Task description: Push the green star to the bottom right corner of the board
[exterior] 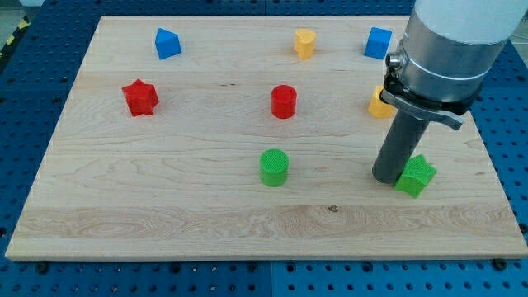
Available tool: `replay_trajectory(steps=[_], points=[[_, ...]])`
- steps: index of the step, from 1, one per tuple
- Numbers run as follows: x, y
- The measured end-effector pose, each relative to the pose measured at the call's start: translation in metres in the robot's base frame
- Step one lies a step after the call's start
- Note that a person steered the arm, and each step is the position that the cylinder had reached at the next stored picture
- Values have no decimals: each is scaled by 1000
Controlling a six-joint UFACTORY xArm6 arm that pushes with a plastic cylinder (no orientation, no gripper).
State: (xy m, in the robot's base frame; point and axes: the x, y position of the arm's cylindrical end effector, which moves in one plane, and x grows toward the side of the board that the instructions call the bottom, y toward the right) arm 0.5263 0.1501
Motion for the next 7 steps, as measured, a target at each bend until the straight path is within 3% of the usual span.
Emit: replay_trajectory(steps=[2, 3, 5, 7], points=[[2, 2], [-24, 2], [3, 43], [6, 14]])
